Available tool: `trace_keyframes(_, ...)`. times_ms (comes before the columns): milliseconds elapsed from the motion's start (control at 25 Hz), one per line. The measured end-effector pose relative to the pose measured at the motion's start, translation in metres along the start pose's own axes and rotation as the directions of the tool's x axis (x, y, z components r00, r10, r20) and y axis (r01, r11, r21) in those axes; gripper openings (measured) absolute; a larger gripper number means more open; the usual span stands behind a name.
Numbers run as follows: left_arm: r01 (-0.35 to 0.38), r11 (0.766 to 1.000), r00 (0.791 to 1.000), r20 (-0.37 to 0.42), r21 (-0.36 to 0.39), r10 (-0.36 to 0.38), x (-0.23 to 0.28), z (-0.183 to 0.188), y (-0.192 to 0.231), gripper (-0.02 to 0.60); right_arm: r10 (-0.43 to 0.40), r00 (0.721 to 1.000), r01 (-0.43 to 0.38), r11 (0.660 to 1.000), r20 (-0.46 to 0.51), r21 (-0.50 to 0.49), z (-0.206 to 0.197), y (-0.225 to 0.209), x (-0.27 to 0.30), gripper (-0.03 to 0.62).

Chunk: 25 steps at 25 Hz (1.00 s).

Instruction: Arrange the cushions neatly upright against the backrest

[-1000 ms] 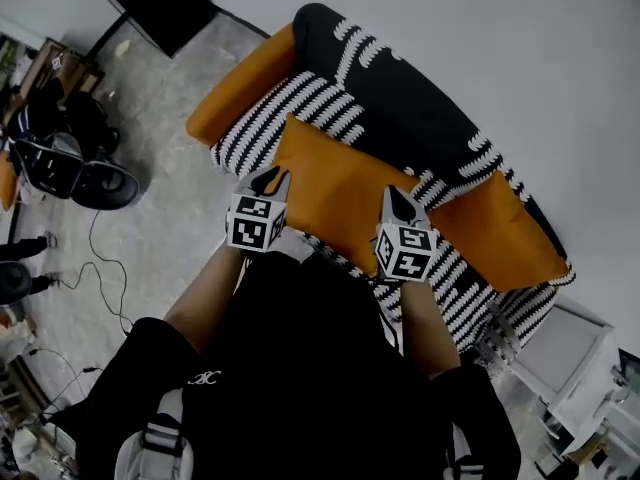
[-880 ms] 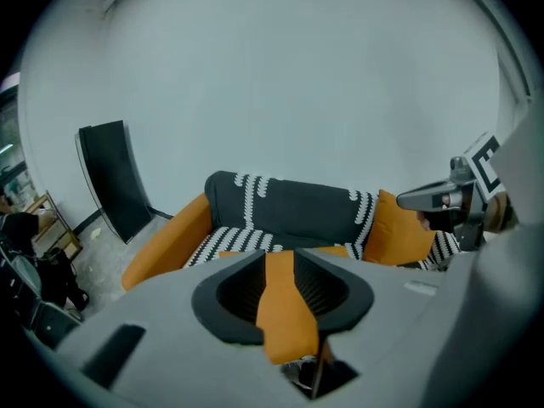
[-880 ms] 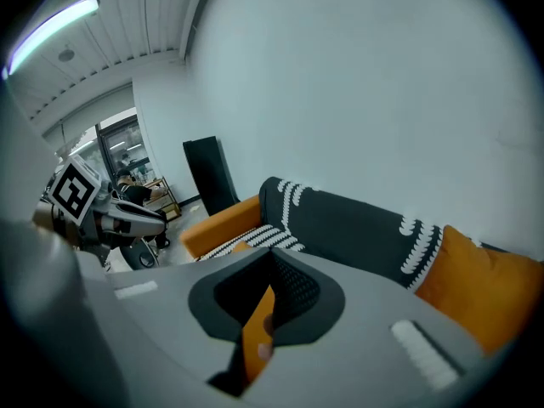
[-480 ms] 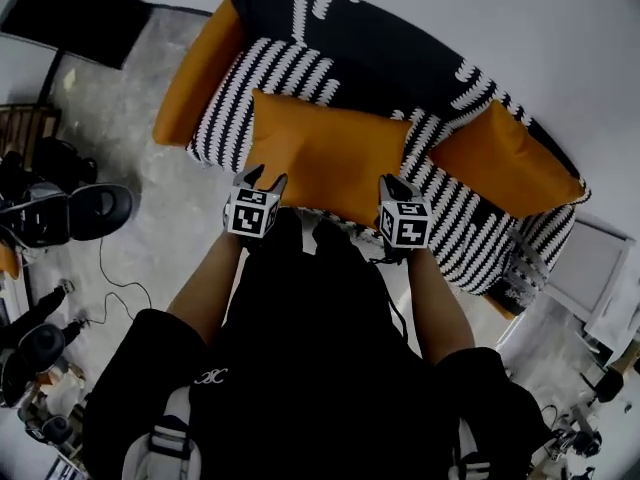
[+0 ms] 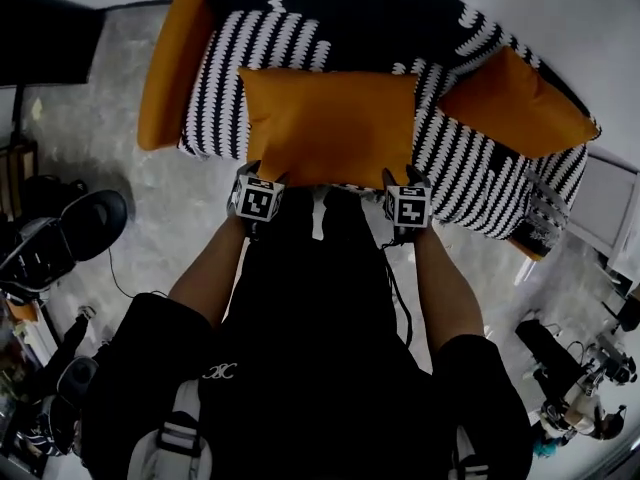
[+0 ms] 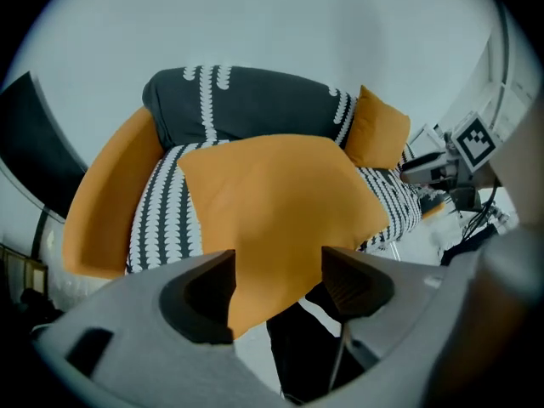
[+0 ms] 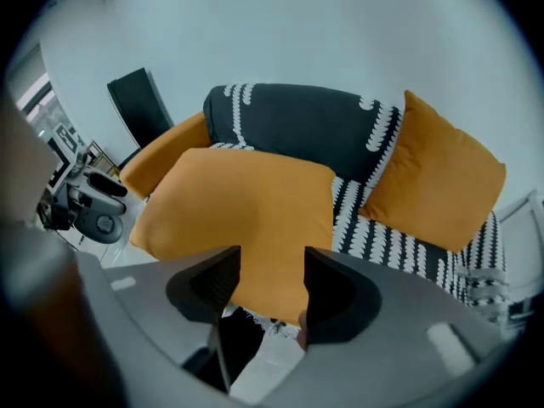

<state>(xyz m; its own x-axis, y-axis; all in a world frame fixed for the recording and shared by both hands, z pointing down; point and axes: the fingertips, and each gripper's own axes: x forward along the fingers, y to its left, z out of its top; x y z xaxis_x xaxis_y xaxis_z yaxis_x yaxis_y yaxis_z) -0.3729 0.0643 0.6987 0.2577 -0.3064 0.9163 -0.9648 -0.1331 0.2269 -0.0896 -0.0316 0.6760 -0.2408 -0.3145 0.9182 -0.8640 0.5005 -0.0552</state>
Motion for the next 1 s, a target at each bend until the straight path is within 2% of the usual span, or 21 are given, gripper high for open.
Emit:
trace_keyframes(200, -0.001, 0.997, 0.998, -0.063, -0.073, -0.004, 0.021, -0.027, 0.008, 0.335, -0.058, 0.988, 0.064, 0.997, -0.140, 0.034, -0.049, -0.022, 0.020, 0.258)
trace_keyframes(280, 0.004, 0.998, 0.996, -0.091, -0.070, -0.010, 0.030, -0.038, 0.002, 0.345, -0.059, 0.981, 0.065, 0.998, -0.187, 0.025, -0.065, -0.031, 0.024, 0.267)
trace_keyframes(480, -0.020, 0.997, 0.991, -0.132, -0.071, 0.011, 0.050, -0.046, -0.008, 0.353, -0.047, 0.969, 0.043, 0.999, -0.242, -0.023, -0.091, -0.052, 0.043, 0.270)
trace_keyframes(640, -0.046, 0.992, 0.989, -0.142, -0.117, 0.029, 0.062, -0.038, -0.015, 0.345, -0.048, 0.959, 0.039, 0.998, -0.280, -0.040, -0.105, -0.073, 0.063, 0.281)
trace_keyframes(800, -0.053, 0.992, 0.985, -0.172, -0.113, 0.033, 0.075, -0.042, -0.018, 0.337, 0.004, 0.955, -0.016, 0.999, -0.297, -0.040, -0.114, -0.081, 0.088, 0.318)
trace_keyframes(1000, -0.045, 0.991, 0.983, -0.182, -0.124, 0.022, 0.076, -0.043, -0.032, 0.277, 0.073, 0.948, -0.092, 0.995, -0.309, -0.047, -0.117, -0.082, 0.094, 0.280)
